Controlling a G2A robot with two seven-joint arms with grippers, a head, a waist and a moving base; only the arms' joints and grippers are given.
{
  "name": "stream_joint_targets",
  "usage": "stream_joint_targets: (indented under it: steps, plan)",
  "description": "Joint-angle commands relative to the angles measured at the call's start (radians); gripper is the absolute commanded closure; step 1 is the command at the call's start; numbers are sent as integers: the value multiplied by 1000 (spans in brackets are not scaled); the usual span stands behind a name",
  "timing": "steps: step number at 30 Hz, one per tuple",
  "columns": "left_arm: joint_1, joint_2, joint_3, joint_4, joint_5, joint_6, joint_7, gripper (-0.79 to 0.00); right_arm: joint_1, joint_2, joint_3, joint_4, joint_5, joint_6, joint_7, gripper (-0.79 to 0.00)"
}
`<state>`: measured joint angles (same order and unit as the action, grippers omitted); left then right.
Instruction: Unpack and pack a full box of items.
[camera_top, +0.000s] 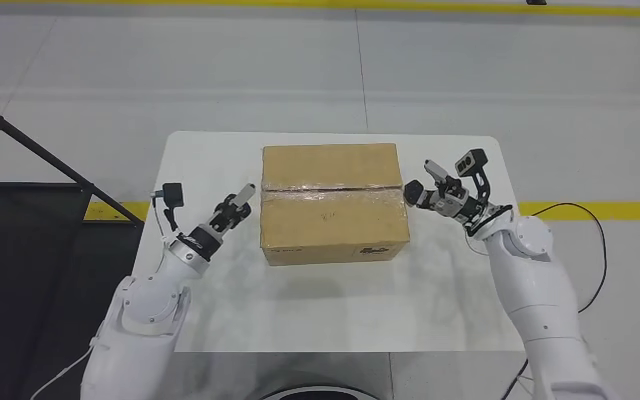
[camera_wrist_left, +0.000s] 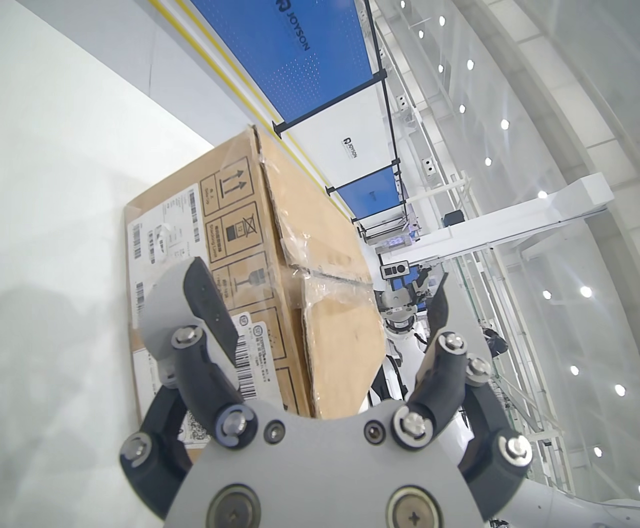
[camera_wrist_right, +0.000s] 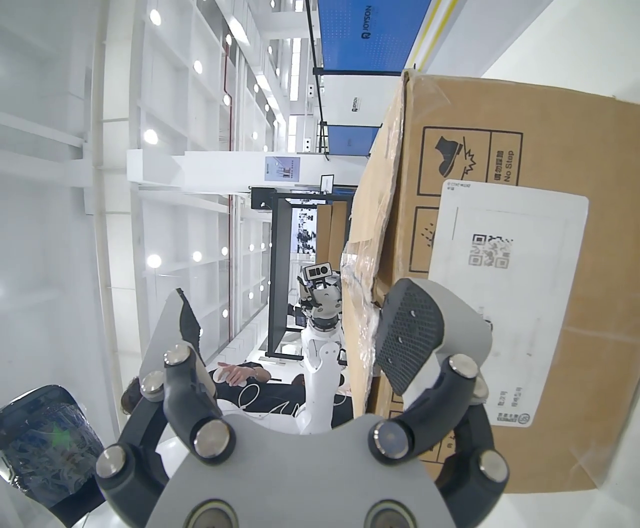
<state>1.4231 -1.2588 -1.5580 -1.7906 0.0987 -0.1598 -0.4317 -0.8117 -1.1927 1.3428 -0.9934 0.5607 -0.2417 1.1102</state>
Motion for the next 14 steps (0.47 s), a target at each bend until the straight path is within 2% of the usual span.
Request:
stream_joint_targets:
  steps: [1, 9, 14]
  plan:
    - [1, 1, -5, -1, -5, -1, 4, -785, 3, 0, -3, 12, 4, -2, 2, -785]
    - [23, 6, -47, -14, -44, -13, 28, -785, 6, 7, 26, 54, 21, -31, -24, -785]
    - [57, 10, -84, -44, -71, -28, 42, -785, -23, 24, 98, 49, 41, -136, -30, -785]
